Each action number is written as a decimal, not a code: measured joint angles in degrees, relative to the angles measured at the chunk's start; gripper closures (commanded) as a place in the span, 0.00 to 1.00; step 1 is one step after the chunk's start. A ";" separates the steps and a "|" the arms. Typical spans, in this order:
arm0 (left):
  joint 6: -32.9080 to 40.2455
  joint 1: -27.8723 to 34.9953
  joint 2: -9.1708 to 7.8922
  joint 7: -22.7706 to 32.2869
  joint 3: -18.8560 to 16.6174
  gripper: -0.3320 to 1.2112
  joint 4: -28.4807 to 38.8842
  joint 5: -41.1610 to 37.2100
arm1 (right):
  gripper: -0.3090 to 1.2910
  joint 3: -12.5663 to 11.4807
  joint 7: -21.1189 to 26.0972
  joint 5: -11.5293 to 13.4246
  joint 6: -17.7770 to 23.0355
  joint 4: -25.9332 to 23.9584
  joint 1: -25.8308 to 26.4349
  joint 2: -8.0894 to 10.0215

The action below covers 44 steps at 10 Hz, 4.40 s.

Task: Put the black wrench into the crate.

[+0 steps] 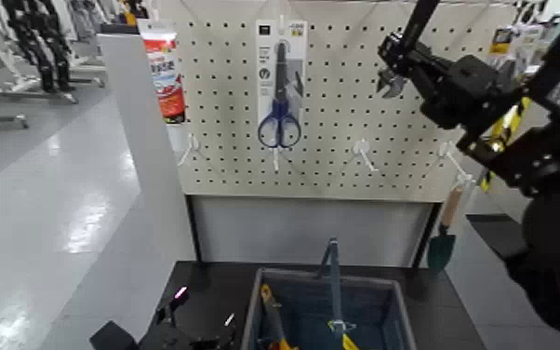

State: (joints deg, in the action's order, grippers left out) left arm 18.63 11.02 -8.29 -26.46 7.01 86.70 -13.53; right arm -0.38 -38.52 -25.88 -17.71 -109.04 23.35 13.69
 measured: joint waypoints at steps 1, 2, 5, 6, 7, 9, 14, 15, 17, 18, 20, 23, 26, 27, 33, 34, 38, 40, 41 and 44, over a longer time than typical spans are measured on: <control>0.00 0.04 -0.10 0.01 0.01 0.28 0.03 0.00 | 0.88 -0.36 0.48 -0.15 -0.92 -1.43 -2.51 -0.61; 0.00 0.05 -0.13 0.06 0.02 0.28 0.04 0.00 | 0.88 -0.62 1.49 -0.56 -1.98 -2.39 -5.69 -1.31; -0.09 0.10 -0.07 0.09 0.10 0.28 0.09 -0.02 | 0.88 -1.71 3.07 -2.11 -4.40 -1.25 -14.57 -4.27; -0.09 0.10 -0.04 0.09 0.14 0.28 0.08 -0.04 | 0.88 -1.89 3.36 -2.16 -4.76 -0.39 -16.23 -4.80; -0.11 0.08 -0.15 0.09 0.22 0.28 0.05 -0.06 | 0.88 -2.48 4.41 -2.16 -5.87 0.08 -18.32 -5.59; -0.18 0.09 -0.20 0.09 0.25 0.28 0.04 -0.09 | 0.88 -3.11 5.95 -1.74 -8.28 0.54 -22.24 -6.51; -0.13 0.13 -0.27 0.09 0.30 0.28 0.04 -0.05 | 0.88 -2.78 8.21 3.12 -16.20 -0.45 -26.53 -6.58; -0.09 0.08 -0.36 0.09 0.35 0.28 0.04 -0.02 | 0.88 -2.63 8.55 3.81 -17.56 -0.43 -26.92 -6.57; -0.09 0.06 -0.34 0.09 0.37 0.28 0.04 -0.01 | 0.88 -2.43 8.66 5.05 -19.68 -0.27 -27.35 -6.57; -0.09 0.06 -0.32 0.09 0.37 0.28 0.04 -0.01 | 0.88 -2.35 8.69 5.65 -20.37 0.23 -27.49 -6.57; -0.09 0.06 -0.32 0.08 0.37 0.28 0.10 0.00 | 0.88 -2.20 8.71 6.45 -21.14 1.99 -27.86 -6.57; -0.10 0.04 -0.32 0.02 0.40 0.28 0.13 0.00 | 0.87 -1.84 8.74 7.32 -22.87 4.46 -27.88 -6.68; -0.12 0.03 -0.32 0.00 0.41 0.28 0.13 -0.01 | 0.60 -1.89 9.13 7.77 -24.79 5.30 -27.75 -6.78; -0.13 0.02 -0.32 0.00 0.40 0.28 0.13 0.00 | 0.28 -1.98 9.14 7.77 -26.00 5.23 -27.53 -6.90; -0.09 -0.03 -0.32 -0.09 0.39 0.28 0.13 0.00 | 0.21 -2.43 9.11 7.42 -26.46 3.93 -27.21 -7.01; -0.10 -0.03 -0.32 -0.09 0.39 0.28 0.13 0.00 | 0.22 -2.43 8.99 7.36 -26.33 3.89 -27.21 -7.01; -0.18 -0.03 -0.32 -0.16 0.31 0.28 0.13 0.00 | 0.23 -3.47 8.69 7.54 -23.57 0.42 -27.56 -6.87; -0.17 0.04 -0.32 -0.17 0.28 0.28 0.13 0.00 | 0.23 -3.82 9.34 11.92 -17.28 -1.87 -29.44 -7.11; -0.17 0.05 -0.32 -0.17 0.28 0.28 0.13 0.00 | 0.23 -3.86 11.31 13.88 -12.27 -2.16 -31.15 -7.62; -0.09 0.29 -0.24 -0.17 0.15 0.28 0.21 0.00 | 0.23 -2.68 23.96 15.21 8.46 -1.10 -39.83 -8.49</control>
State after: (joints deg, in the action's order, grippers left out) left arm 18.55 11.30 -8.54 -26.63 7.16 86.91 -13.53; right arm -3.06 -14.57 -10.67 -9.25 -110.15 -16.48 5.21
